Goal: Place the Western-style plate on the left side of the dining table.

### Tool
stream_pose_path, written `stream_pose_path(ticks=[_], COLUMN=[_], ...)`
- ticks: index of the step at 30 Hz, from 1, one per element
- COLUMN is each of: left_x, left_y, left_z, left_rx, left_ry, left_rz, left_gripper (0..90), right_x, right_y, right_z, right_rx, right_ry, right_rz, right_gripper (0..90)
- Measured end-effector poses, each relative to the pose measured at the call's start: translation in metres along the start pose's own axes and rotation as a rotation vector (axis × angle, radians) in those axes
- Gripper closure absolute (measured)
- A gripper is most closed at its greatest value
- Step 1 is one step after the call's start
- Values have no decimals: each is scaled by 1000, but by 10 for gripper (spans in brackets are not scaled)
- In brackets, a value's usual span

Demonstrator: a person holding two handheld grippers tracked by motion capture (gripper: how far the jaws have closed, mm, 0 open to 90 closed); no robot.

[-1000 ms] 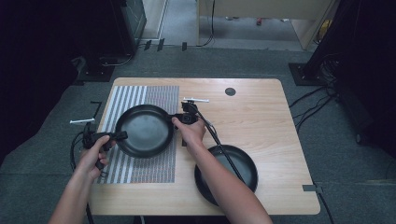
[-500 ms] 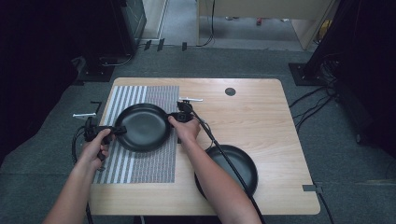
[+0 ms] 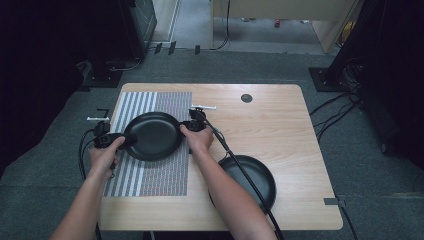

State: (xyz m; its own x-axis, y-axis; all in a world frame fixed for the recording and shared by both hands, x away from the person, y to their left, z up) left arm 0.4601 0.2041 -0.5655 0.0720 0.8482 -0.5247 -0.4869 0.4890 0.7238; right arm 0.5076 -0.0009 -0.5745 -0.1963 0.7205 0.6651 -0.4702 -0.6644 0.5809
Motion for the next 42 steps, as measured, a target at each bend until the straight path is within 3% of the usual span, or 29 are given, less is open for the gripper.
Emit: stream_pose_path(ticks=[12, 15, 16, 18, 22, 25, 28, 30, 33, 34, 36, 38, 42], left_x=[5, 7, 7, 5, 6, 6, 1, -3, -11, -14, -24, -29, -38], left_y=[0, 3, 3, 4, 5, 9, 15, 20, 28, 31, 38, 40, 47], left_z=[0, 2, 2, 3, 4, 6, 9, 10, 12, 13, 12, 10, 3], left_rx=[15, -1, -1, -10, -18, -46, -87, -111, -152, -168, -190, -196, -213], left_ry=[-88, -182, -182, -230, -228, -247, -247, -251, -270, -275, -287, -303, -325], left_rz=[131, 248, 248, 300, 302, 330, 304, 291, 274, 264, 203, 189, 172], left_gripper=[613, 634, 647, 651, 661, 697, 692, 639, 594, 547, 519, 489, 319], right_x=[2, 2, 2, 3, 3, 3, 5, 8, 11, 17, 21, 22, 28], right_y=[0, 0, 0, 0, 1, 2, 5, 12, 19, 27, 36, 41, 66], right_z=[0, 0, 0, 0, 0, 0, 1, 6, 10, 13, 15, 16, 18], right_rx=[-4, -8, -8, -9, -11, -14, -20, -53, -77, -98, -117, -129, -157], right_ry=[24, 29, 29, 31, 36, 40, 46, 61, 60, 48, 56, 65, 73], right_rz=[-1, -2, -2, -6, -9, -12, -2, 4, 10, 30, 36, 33, 93], right_gripper=[833, 837, 837, 837, 836, 821, 780, 709, 669, 637, 623, 619, 578])
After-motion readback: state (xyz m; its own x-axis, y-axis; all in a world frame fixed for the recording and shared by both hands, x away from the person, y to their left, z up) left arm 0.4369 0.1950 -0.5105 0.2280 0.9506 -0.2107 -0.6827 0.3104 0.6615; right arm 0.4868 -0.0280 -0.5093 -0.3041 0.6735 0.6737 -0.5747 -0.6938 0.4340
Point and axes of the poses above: each handheld gripper's, and its own axes: y roughly backward along the jaws, z roughly out of its top, x roughly to its left, the point moved 10 cm from there along -y, roughly forward along the jaws, and after that the axes turned 2 degrees about z, right-handed, at the moved point
